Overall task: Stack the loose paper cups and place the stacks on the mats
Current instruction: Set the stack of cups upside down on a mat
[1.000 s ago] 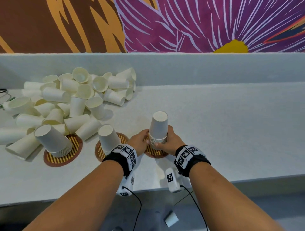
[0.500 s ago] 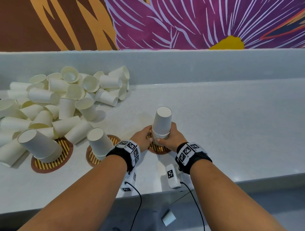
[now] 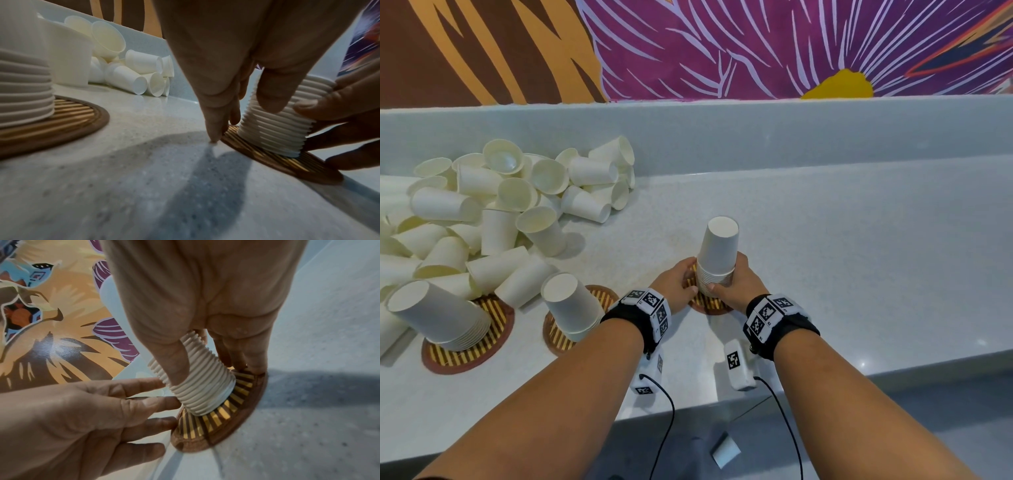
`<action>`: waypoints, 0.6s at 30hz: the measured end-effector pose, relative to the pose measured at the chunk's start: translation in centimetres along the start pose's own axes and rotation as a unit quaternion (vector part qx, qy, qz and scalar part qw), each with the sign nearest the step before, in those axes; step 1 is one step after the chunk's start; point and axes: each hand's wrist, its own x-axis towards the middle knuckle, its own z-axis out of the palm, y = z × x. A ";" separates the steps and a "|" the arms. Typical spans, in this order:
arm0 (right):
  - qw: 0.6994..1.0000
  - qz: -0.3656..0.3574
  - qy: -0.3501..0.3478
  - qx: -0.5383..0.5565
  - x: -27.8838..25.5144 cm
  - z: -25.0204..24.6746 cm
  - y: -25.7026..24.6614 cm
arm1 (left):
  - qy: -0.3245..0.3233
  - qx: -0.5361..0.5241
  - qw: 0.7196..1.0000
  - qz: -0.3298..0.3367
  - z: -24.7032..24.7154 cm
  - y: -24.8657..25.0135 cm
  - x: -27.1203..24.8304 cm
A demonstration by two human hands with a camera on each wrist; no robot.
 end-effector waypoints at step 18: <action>0.969 0.029 -0.072 -0.236 -3.8 2.5 -3.6 | 0.047 -0.011 0.997 -0.058 -1.9 -2.4 -5.5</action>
